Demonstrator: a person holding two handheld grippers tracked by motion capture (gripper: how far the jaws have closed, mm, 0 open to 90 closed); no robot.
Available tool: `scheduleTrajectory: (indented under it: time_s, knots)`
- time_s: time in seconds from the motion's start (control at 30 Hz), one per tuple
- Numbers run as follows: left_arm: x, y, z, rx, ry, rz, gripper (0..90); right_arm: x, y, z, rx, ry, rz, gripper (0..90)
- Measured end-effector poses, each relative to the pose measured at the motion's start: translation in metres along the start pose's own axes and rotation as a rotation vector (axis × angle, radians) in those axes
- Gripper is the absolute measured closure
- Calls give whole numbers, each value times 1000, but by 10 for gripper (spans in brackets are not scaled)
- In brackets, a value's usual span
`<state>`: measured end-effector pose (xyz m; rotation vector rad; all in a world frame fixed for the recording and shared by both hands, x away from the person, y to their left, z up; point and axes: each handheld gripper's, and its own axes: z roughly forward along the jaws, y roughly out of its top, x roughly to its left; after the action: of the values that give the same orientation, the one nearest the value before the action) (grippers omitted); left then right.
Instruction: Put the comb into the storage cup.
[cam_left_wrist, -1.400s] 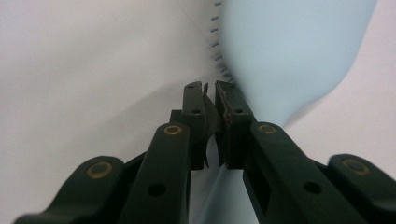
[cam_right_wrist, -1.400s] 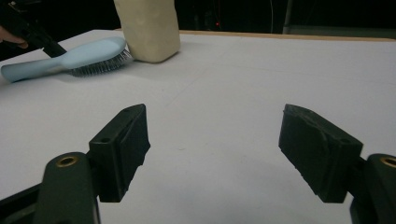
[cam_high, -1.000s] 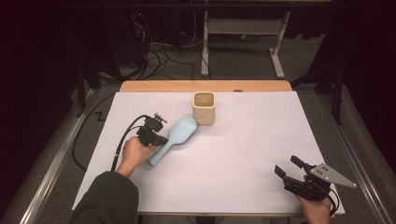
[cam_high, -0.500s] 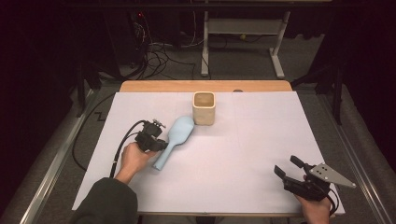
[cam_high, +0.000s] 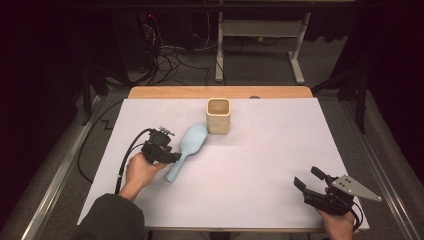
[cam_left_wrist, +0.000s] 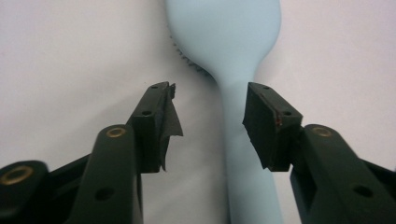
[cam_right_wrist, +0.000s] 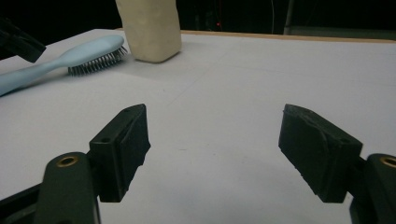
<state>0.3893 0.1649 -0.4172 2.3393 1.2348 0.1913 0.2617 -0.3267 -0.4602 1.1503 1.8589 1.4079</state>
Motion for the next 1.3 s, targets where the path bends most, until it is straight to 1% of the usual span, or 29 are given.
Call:
scheduleTrajectory:
  time_s: [0.1,0.17,0.27,0.33,0.4,0.57,0.8,1.0,1.13,1.3]
  knots:
    - [-3,-1,1,4,-11,-1,493,0,0,0,-1,-1,-2,254]
    - [-5,-1,3,12,-27,-9,505,0,0,0,-1,-1,-3,254]
    - [-9,0,6,16,-17,-9,500,0,0,0,-1,-2,-1,254]
    - [-12,1,9,22,-24,-7,495,0,0,0,0,-1,-3,254]
    - [-14,1,12,24,-23,-5,484,0,0,0,-1,-2,-4,254]
    - [-17,2,21,53,-11,5,464,0,0,0,0,-2,-4,254]
    - [-22,3,28,61,-16,5,458,0,0,0,1,-3,-5,255]
    - [-22,4,34,70,-11,-4,469,1,0,0,2,0,-8,255]
    - [-23,5,37,78,-3,0,484,1,0,0,1,1,-10,255]
    - [-23,5,38,73,8,0,499,1,0,0,1,1,-11,255]
